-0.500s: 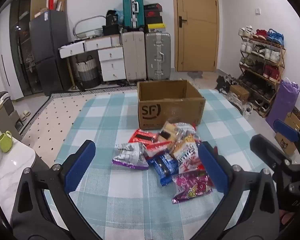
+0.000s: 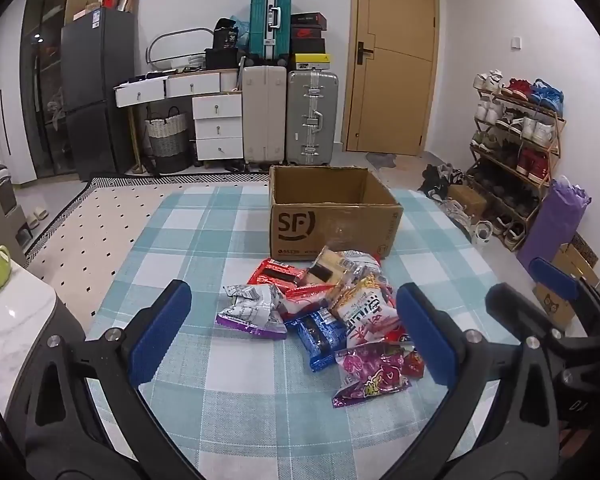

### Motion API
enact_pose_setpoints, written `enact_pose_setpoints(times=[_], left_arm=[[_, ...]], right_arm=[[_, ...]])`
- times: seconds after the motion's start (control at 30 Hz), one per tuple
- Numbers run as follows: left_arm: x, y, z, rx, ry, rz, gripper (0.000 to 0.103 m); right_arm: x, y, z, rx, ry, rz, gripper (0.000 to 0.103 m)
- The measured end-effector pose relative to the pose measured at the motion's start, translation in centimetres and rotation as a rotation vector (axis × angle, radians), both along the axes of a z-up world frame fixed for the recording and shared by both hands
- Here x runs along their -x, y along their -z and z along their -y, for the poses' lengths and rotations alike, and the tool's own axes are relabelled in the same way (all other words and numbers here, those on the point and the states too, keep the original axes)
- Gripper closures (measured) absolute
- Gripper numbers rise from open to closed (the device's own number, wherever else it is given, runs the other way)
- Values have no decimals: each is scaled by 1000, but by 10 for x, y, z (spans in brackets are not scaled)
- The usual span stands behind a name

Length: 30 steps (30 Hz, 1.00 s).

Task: Organize snacks

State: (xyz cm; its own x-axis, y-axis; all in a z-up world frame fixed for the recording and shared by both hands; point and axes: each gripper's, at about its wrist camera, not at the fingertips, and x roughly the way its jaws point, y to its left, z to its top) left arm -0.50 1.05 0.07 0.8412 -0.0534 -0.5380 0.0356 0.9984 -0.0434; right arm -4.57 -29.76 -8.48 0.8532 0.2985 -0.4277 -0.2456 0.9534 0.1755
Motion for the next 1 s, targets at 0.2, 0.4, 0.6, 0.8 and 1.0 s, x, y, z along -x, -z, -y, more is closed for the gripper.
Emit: enact_pose_setpoints(times=[0.2, 0.4, 0.6, 0.8, 1.0], left_arm=[[6, -1, 6, -17, 15, 14, 1], [7, -2, 7, -19, 8, 18, 1], [10, -6, 7, -28, -13, 24, 1], [9, -6, 1, -16, -17, 18, 1], [7, -4, -5, -8, -32, 8, 1]], right_arm=[[2, -1, -3, 4, -10, 5, 0], [3, -5, -5, 10, -11, 5, 0], [5, -5, -4, 8, -14, 9, 0], [8, -6, -4, 2, -18, 10, 0], [10, -6, -5, 11, -12, 11, 0]])
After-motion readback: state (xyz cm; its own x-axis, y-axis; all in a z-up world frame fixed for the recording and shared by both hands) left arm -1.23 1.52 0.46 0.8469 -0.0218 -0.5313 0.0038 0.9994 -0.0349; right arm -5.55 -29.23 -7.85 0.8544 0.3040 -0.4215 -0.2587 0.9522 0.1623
